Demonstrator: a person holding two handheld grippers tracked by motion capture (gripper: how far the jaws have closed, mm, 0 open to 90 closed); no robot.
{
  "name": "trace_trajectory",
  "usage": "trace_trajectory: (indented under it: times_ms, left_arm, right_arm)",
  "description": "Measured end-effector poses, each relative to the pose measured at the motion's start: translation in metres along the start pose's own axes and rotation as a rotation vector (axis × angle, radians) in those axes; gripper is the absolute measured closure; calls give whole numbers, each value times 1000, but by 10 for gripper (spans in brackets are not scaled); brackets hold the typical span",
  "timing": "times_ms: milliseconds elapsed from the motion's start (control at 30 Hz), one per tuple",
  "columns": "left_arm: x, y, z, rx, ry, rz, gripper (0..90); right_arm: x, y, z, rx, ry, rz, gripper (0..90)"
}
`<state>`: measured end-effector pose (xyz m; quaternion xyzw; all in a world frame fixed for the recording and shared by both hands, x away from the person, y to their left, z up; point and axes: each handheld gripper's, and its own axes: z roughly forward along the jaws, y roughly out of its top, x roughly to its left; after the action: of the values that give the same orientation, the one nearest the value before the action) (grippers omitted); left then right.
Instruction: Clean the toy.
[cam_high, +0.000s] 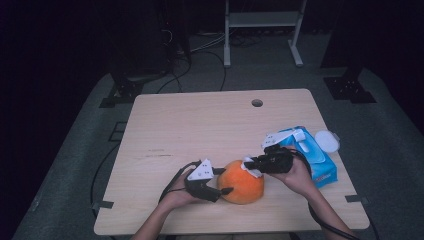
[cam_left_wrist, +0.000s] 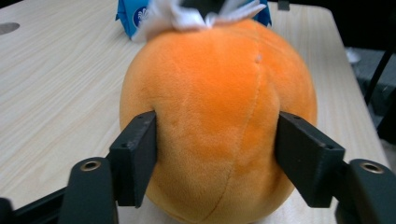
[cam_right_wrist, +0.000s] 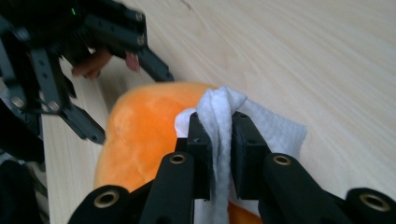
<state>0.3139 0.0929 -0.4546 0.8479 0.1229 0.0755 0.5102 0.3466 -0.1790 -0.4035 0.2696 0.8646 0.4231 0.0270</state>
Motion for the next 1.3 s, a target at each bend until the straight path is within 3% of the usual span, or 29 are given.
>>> trace_trajectory:
  times_ms: [200,400,500,567,700,900,1000,1067,1133,1200,1300]
  left_arm:
    - [2,6,-3,-68,-52,-117,199]
    - [1,10,-1,-70,-70,-157,159]
    - [-1,10,2,-67,-101,-193,142]
    - [-4,11,5,-52,-101,-182,188]
    - [-15,18,5,1,-36,-78,322]
    - [-26,21,3,42,-12,23,342]
    - [-22,19,-1,24,-52,-25,275]
    - [-15,18,-4,-24,-92,-72,211]
    - [-11,20,-5,-66,-126,-129,191]
    - [-12,21,-1,-47,-129,-127,174]
    - [-20,21,9,-11,-121,-101,255]
  right_arm:
    - [9,-15,-9,-21,-4,-11,787]
    - [26,-29,-23,-43,1,-45,786]
    - [32,-37,-28,-50,8,-51,786]
    - [34,-40,-30,-51,12,-55,786]
    - [35,-38,-34,-46,3,-63,785]
    - [37,-12,-32,-77,-17,-94,785]
    - [36,-13,-21,-36,-11,-100,785]
    - [39,-21,-18,-43,-1,-95,787]
    - [40,-29,-20,-68,39,-82,787]
    - [41,-35,-23,-76,67,-77,787]
    - [43,-35,-28,-61,47,-96,787]
